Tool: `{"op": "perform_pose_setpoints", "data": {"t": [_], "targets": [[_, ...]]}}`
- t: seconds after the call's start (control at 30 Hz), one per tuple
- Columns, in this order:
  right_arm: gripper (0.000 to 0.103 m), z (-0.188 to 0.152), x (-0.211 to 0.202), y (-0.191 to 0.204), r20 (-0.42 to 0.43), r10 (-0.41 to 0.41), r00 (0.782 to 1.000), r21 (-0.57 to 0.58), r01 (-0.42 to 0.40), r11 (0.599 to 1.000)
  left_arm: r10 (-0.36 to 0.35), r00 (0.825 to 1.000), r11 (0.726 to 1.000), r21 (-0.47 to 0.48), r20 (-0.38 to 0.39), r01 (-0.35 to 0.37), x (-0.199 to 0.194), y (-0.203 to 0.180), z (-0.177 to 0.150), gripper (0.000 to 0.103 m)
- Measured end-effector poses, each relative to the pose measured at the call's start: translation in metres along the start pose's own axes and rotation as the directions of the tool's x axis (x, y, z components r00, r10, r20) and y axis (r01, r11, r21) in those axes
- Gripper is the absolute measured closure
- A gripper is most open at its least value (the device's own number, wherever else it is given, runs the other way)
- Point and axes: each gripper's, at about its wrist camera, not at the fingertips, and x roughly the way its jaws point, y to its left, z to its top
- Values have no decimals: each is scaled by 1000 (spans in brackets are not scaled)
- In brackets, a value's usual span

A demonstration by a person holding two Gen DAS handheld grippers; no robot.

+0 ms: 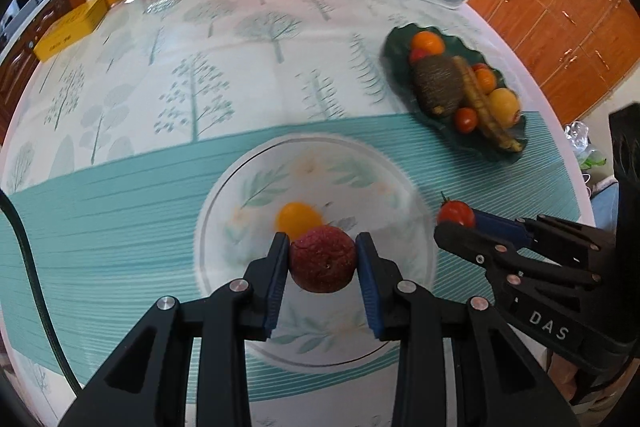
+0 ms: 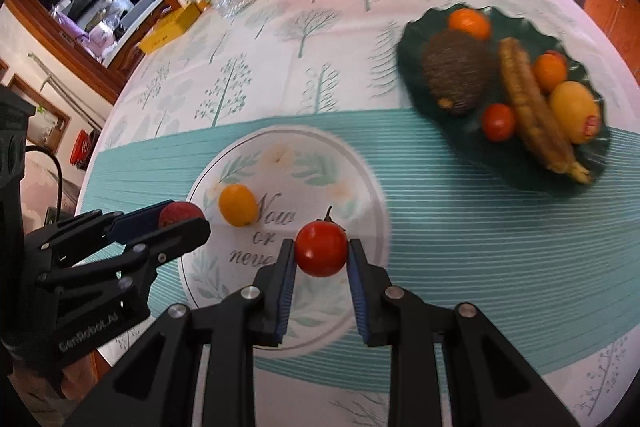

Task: Organize fruits
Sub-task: 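Carry lychee and tomato onto the green plate and open both tools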

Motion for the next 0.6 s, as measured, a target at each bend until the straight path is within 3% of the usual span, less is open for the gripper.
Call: {"op": "perform_pose_setpoints", "data": {"t": [0.3, 0.6], "targets": [[77, 22, -55, -64, 93, -69, 993, 38, 66, 997, -28, 998, 998, 60, 58, 25, -12, -64, 58, 71], [77, 87, -115, -126, 216, -141, 966, 14, 141, 990, -57, 992, 992, 119, 113, 44, -25, -132, 127, 71]]}}
